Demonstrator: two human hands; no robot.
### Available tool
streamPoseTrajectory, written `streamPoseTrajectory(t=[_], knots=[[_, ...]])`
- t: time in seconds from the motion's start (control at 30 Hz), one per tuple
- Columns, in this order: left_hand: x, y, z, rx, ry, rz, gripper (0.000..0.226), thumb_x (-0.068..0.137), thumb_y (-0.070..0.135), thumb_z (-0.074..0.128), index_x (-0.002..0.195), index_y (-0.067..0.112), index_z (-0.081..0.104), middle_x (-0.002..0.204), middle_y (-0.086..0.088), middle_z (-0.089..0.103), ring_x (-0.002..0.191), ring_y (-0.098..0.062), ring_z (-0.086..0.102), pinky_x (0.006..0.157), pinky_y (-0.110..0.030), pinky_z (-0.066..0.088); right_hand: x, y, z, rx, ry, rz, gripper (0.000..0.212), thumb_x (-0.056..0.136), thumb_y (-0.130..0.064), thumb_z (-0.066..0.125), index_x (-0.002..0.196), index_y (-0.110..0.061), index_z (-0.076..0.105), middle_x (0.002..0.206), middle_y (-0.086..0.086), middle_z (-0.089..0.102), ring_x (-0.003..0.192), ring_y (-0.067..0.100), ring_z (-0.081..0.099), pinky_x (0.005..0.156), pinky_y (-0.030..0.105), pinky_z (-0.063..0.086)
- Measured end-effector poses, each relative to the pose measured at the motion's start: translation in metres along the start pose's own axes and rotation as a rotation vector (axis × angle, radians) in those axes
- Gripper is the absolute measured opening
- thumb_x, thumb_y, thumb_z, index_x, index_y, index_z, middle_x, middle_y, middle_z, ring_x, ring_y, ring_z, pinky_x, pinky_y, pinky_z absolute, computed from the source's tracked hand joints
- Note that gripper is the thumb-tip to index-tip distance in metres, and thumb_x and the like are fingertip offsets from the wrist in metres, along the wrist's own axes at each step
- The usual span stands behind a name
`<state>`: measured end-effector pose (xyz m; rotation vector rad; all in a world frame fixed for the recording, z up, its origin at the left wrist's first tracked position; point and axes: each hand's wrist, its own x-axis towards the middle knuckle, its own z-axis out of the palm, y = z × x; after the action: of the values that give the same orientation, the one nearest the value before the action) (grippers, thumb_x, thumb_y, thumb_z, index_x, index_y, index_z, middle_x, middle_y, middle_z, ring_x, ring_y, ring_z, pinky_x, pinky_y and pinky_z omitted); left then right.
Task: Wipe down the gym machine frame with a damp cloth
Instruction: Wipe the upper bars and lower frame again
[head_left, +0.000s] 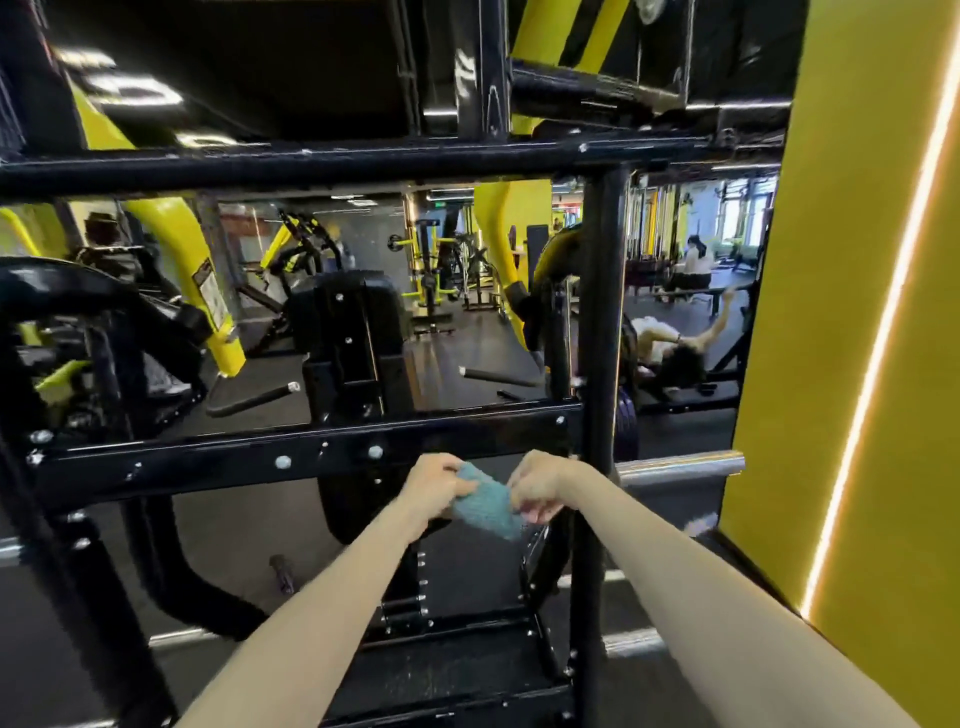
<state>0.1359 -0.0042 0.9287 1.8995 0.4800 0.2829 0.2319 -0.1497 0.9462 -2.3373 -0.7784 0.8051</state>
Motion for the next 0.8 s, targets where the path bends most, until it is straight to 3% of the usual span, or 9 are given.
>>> streamPoseTrajectory(t=[0.07, 0.13, 0.23, 0.3, 0.43, 0.5, 0.6, 0.7, 0.8], knots=[[0.009, 0.012, 0.038, -0.032, -0.032, 0.008, 0.012, 0.084, 0.000, 0.067, 0.087, 0.011, 0.066, 0.083, -0.009, 0.066, 0.069, -0.014, 0.061, 0.061, -0.026, 0.050, -0.001, 0.028, -0.019, 0.065, -0.025, 0.013, 0.017, 0.085, 0.008, 0.055, 0.098, 0.000, 0.062, 0.047, 0.006, 0.060, 0.038, 0.009, 0.056, 0.048, 0.022, 0.051], [0.017, 0.029, 0.061, -0.081, -0.031, 0.022, 0.011, 0.085, 0.002, 0.067, 0.092, 0.011, 0.068, 0.081, -0.005, 0.067, 0.068, -0.011, 0.061, 0.060, -0.024, 0.051, -0.009, 0.053, -0.043, 0.195, -0.059, -0.012, 0.013, 0.086, 0.005, 0.060, 0.097, -0.003, 0.063, 0.068, 0.009, 0.067, 0.050, 0.010, 0.063, 0.063, 0.026, 0.056], [0.027, 0.052, 0.099, -0.210, -0.086, 0.016, 0.011, 0.089, 0.008, 0.064, 0.099, 0.008, 0.069, 0.080, -0.003, 0.067, 0.067, -0.011, 0.061, 0.054, -0.021, 0.046, -0.017, 0.089, -0.080, 0.474, -0.078, -0.075, 0.025, 0.090, -0.021, 0.068, 0.107, -0.005, 0.061, 0.098, 0.014, 0.067, 0.075, 0.016, 0.068, 0.067, 0.024, 0.057], [0.034, 0.063, 0.126, -0.257, -0.140, 0.011, 0.012, 0.092, 0.009, 0.059, 0.098, 0.009, 0.070, 0.082, -0.004, 0.067, 0.072, -0.013, 0.062, 0.059, -0.022, 0.048, -0.018, 0.105, -0.096, 0.589, -0.022, -0.080, 0.038, 0.088, -0.031, 0.069, 0.109, -0.001, 0.060, 0.097, 0.016, 0.067, 0.078, 0.020, 0.068, 0.069, 0.025, 0.057], [0.047, 0.084, 0.156, -0.281, -0.233, -0.046, 0.016, 0.097, 0.014, 0.052, 0.107, 0.014, 0.065, 0.103, -0.009, 0.067, 0.092, -0.021, 0.063, 0.081, -0.037, 0.051, -0.015, 0.124, -0.123, 0.674, 0.097, -0.177, 0.030, 0.087, -0.025, 0.072, 0.096, -0.001, 0.058, 0.101, 0.019, 0.066, 0.085, 0.020, 0.068, 0.072, 0.027, 0.059], [0.053, 0.094, 0.161, -0.353, -0.344, -0.054, 0.020, 0.100, 0.019, 0.047, 0.112, 0.015, 0.063, 0.105, -0.008, 0.069, 0.097, -0.023, 0.064, 0.083, -0.041, 0.052, -0.015, 0.127, -0.138, 0.711, 0.119, -0.234, 0.024, 0.087, -0.020, 0.071, 0.093, -0.002, 0.056, 0.103, 0.019, 0.066, 0.083, 0.017, 0.068, 0.066, 0.024, 0.058], [0.068, 0.120, 0.161, -0.344, -0.376, -0.001, 0.019, 0.099, 0.024, 0.051, 0.109, 0.015, 0.064, 0.099, -0.006, 0.072, 0.093, -0.022, 0.066, 0.079, -0.038, 0.052, -0.020, 0.124, -0.166, 0.756, 0.085, -0.352, 0.017, 0.090, -0.013, 0.066, 0.083, -0.006, 0.052, 0.097, 0.016, 0.067, 0.084, 0.019, 0.068, 0.072, 0.028, 0.059], [0.085, 0.169, 0.148, -0.265, -0.375, 0.110, 0.014, 0.094, 0.025, 0.059, 0.101, 0.014, 0.065, 0.092, -0.004, 0.072, 0.083, -0.018, 0.065, 0.069, -0.031, 0.048, -0.028, 0.105, -0.213, 0.754, 0.165, -0.448, 0.019, 0.089, -0.006, 0.065, 0.101, -0.007, 0.051, 0.108, 0.017, 0.065, 0.090, 0.025, 0.069, 0.081, 0.034, 0.059], [0.097, 0.229, 0.135, -0.129, -0.368, 0.254, 0.026, 0.090, 0.022, 0.065, 0.113, 0.010, 0.064, 0.105, -0.010, 0.070, 0.092, -0.020, 0.064, 0.070, -0.029, 0.047, -0.042, 0.073, -0.263, 0.634, 0.341, -0.502, 0.033, 0.088, -0.001, 0.064, 0.117, -0.010, 0.051, 0.122, 0.018, 0.058, 0.104, 0.031, 0.065, 0.093, 0.042, 0.054]])
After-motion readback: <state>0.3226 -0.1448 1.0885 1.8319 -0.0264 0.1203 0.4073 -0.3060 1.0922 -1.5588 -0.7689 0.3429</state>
